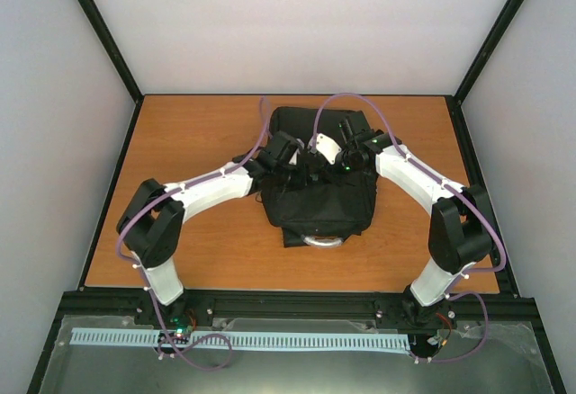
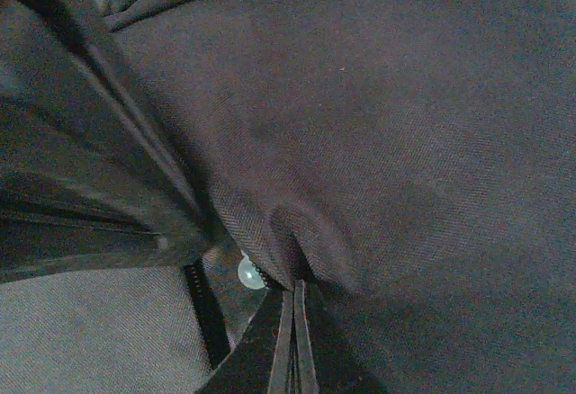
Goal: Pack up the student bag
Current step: Place the stationery in the student bag.
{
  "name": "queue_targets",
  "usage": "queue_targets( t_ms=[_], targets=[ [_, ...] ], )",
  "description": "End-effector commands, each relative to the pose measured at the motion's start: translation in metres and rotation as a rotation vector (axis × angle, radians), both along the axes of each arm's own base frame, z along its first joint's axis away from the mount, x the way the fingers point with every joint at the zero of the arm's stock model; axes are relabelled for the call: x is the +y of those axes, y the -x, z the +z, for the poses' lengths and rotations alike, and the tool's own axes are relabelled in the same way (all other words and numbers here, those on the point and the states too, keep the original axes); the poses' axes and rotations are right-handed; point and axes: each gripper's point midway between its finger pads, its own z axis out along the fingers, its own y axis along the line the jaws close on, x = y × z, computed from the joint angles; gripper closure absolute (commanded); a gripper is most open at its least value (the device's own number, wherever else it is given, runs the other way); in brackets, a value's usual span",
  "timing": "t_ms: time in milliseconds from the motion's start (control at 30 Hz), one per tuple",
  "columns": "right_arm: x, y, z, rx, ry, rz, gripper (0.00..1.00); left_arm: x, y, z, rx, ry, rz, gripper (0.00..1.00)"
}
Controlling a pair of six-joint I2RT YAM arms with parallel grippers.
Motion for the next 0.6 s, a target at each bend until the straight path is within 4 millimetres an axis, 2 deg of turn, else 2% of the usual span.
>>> queue_targets(
  t_ms=[0,100,167,233,333,367,433,567],
  targets=[
    [0.006,0.015,0.002,0.044,-0.038,0.026,0.97,0.011,0.02,0.035,-0.043,0.007,-0.115,0.92],
    [0.006,0.015,0.002,0.047,-0.039,0.025,0.97,0.028,0.04,0.035,-0.026,-0.054,-0.164,0.83],
    [0.006,0.016,0.001,0.05,-0.039,0.026,0.96,0.042,0.048,0.037,-0.035,-0.097,-0.166,0.73],
    [0.006,0.016,0.0,0.056,-0.036,0.027,0.84,0.056,0.05,0.042,-0.049,-0.129,-0.145,0.64],
    [0.009,0.022,0.004,0.075,-0.048,0.056,0.59,0.077,0.046,0.046,-0.052,-0.156,-0.074,0.48],
    [0.01,0.025,0.007,0.086,-0.058,0.07,0.55,0.083,0.043,0.046,-0.047,-0.161,-0.048,0.43],
    [0.015,0.029,0.017,0.101,-0.084,0.093,0.51,0.097,0.036,0.044,-0.029,-0.164,0.015,0.36],
    [0.018,0.03,0.034,0.113,-0.106,0.1,0.5,0.116,0.022,0.037,0.0,-0.102,0.112,0.29]
  ],
)
